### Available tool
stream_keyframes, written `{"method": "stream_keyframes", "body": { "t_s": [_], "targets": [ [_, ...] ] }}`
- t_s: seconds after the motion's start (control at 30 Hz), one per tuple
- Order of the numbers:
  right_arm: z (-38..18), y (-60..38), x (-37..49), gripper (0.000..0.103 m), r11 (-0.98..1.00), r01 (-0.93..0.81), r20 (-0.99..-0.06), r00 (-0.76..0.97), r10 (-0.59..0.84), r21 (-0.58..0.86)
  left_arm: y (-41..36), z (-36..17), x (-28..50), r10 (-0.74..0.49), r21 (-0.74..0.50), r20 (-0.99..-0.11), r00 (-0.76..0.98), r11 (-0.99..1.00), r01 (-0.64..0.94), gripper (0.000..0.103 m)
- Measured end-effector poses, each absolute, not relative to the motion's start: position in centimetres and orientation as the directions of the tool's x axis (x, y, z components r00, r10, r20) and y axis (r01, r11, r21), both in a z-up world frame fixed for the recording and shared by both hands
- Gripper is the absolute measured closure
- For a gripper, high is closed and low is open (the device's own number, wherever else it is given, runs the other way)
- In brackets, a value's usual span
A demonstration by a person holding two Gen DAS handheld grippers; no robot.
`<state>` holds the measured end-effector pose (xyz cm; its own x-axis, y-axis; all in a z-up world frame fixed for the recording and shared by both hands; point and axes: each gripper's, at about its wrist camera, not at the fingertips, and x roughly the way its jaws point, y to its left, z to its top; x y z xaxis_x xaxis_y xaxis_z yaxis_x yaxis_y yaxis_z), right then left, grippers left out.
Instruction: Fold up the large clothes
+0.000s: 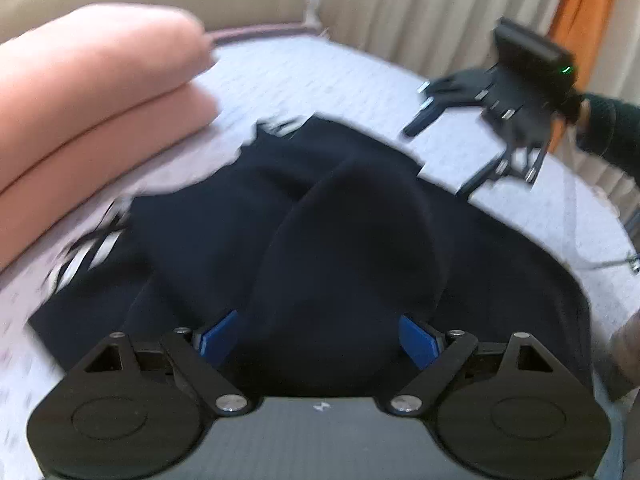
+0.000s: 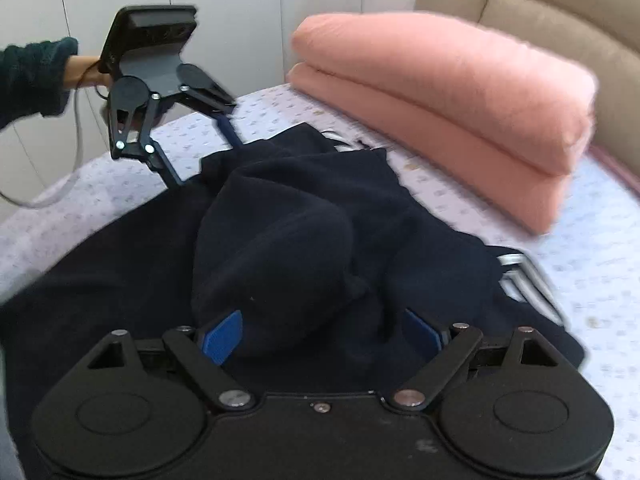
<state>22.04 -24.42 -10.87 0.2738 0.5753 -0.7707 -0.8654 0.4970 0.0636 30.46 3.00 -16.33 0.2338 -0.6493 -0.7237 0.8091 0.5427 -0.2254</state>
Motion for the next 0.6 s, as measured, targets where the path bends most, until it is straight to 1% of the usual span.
{"method": "stream_keyframes", "body": {
  "t_s": [0.03,0.07,0.1,0.17,0.2,0.23,0.27,0.3,0.33,0.37,0.43,0.47,0.5,0.53,0.57,0.6],
  "targets": [
    [-11.1,-23.7,22.4,0.0,0.468,-0.88,-0.781,0.234,0.579,0.084,1.9,-16.3,30.9,-0.666,-0.237,-0.716,0.208,0.512,0.826,0.014],
    [-11.5,-22.6,22.2,0.0,0.433,-0.899,-0.793,0.214,0.571,0.07,0.6,-16.6,31.3,-0.668,-0.237,-0.723,0.177,0.48,0.845,0.014],
    [-12.0,-21.7,22.0,0.0,0.409,-0.912,-0.8,0.242,0.549,0.005,-0.4,-16.7,31.4,-0.657,-0.218,-0.737,0.16,0.455,0.864,0.014],
    [-13.2,-20.2,22.2,0.0,0.412,-0.901,-0.808,0.34,0.481,-0.134,-2.5,-17.9,31.9,-0.6,-0.105,-0.774,0.204,0.439,0.892,0.014],
    [-13.7,-19.6,22.4,0.0,0.413,-0.9,-0.823,0.338,0.456,-0.141,-3.4,-18.9,32.1,-0.563,-0.055,-0.796,0.222,0.432,0.9,0.014],
    [-14.3,-19.2,23.0,0.002,0.424,-0.899,-0.842,0.31,0.441,-0.109,-4.2,-19.9,32.4,-0.509,0.01,-0.823,0.252,0.43,0.903,0.018],
    [-14.8,-19.1,23.8,0.018,0.448,-0.893,-0.854,0.265,0.449,-0.041,-4.7,-20.6,32.8,-0.47,0.053,-0.837,0.28,0.44,0.897,0.023],
    [-14.9,-19.3,24.4,0.036,0.478,-0.877,-0.844,0.221,0.489,0.048,-4.6,-21.1,33.0,-0.471,0.038,-0.839,0.273,0.449,0.893,0.044],
    [-14.6,-19.5,24.6,0.081,0.507,-0.859,-0.827,0.23,0.512,0.075,-4.0,-21.3,33.3,-0.505,-0.031,-0.833,0.226,0.45,0.892,0.08],
    [-14.0,-19.7,24.4,0.087,0.544,-0.837,-0.804,0.285,0.522,0.056,-3.3,-21.1,33.3,-0.533,-0.076,-0.82,0.208,0.461,0.884,0.089],
    [-12.0,-20.6,23.4,0.089,0.581,-0.814,-0.737,0.406,0.541,-0.022,-2.3,-19.4,32.7,-0.579,-0.035,-0.765,0.282,0.475,0.879,0.089],
    [-10.4,-21.4,23.1,0.09,0.615,-0.787,-0.692,0.467,0.551,-0.042,-1.5,-18.2,32.5,-0.6,-0.022,-0.732,0.324,0.496,0.868,0.09],
    [-8.9,-22.3,22.7,0.09,0.635,-0.772,-0.65,0.498,0.574,-0.031,-0.7,-17.0,32.4,-0.62,-0.031,-0.703,0.349,0.517,0.855,0.09],
    [-7.1,-23.3,22.1,0.09,0.634,-0.773,-0.601,0.515,0.612,-0.017,0.3,-15.3,32.1,-0.651,-0.054,-0.663,0.368,0.533,0.844,0.09],
    [-6.2,-23.6,21.3,0.09,0.604,-0.796,-0.573,0.51,0.642,-0.032,1.1,-14.0,31.5,-0.679,-0.069,-0.629,0.379,0.534,0.843,0.09],
    [-5.6,-23.9,20.0,0.09,0.546,-0.835,-0.567,0.485,0.666,-0.073,1.9,-13.0,30.9,-0.703,-0.082,-0.599,0.384,0.531,0.843,0.09]
  ]
}}
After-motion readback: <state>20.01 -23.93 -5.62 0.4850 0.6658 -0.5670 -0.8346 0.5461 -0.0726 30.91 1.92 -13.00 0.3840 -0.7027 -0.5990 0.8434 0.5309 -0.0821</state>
